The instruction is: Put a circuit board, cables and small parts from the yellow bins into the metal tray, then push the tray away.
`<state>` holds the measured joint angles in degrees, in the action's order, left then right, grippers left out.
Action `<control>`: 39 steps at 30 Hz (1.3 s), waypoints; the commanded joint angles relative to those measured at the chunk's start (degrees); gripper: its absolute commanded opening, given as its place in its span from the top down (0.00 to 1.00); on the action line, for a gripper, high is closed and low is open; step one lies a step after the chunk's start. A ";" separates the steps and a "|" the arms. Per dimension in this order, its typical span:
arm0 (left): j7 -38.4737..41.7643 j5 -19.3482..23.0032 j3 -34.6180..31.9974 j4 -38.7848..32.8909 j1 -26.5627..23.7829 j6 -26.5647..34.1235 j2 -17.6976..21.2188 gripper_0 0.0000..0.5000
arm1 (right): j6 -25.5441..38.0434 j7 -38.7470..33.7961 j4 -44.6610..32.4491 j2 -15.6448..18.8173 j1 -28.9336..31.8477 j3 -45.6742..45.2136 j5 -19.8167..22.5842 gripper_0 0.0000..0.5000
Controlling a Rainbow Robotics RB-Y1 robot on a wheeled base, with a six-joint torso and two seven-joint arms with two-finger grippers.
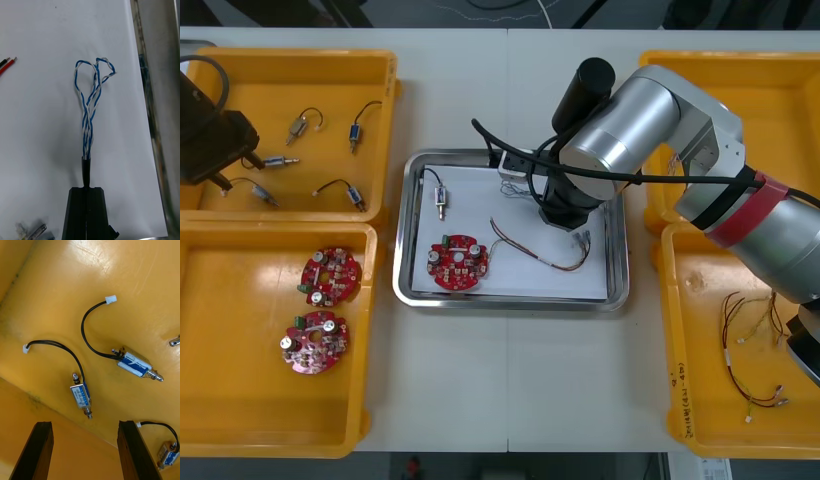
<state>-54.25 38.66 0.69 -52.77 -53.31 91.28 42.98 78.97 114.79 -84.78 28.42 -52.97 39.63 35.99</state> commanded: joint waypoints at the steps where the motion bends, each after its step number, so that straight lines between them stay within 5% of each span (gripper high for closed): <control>1: -5.86 0.63 2.92 0.56 -2.85 -2.51 0.08 0.00 | -0.84 2.37 0.67 -0.83 -0.03 1.68 0.40 0.94; 4: -6.57 0.72 3.79 1.18 -2.76 -3.74 -0.44 0.00 | -0.84 2.37 0.67 -0.83 -0.03 1.68 1.71 0.86; 6: -7.01 0.72 4.15 1.79 -2.85 -4.44 -0.88 0.00 | -0.84 2.37 0.67 -0.83 -0.12 1.68 1.89 0.64; 7: -7.36 0.80 4.41 2.14 -2.85 -4.88 -1.06 0.00 | -0.84 2.37 0.67 -0.92 -0.12 1.68 1.89 0.31; 9: -7.71 0.80 4.85 2.50 -2.76 -5.23 -1.24 0.00 | -0.84 2.37 0.67 -0.83 -0.12 1.68 1.80 0.00; 24: -9.55 0.98 6.96 6.45 -2.76 -8.84 -2.73 0.00 | 0.39 2.46 -1.35 -0.74 -0.12 0.88 1.89 0.00; 39: -11.05 1.86 8.98 7.94 -2.33 -10.95 -2.82 0.00 | 8.83 2.81 -8.47 -0.92 -0.03 -3.33 -1.98 0.00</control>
<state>-60.72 39.90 8.99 -44.72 -53.32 81.04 40.64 85.77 114.81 -89.86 28.41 -52.96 39.91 34.66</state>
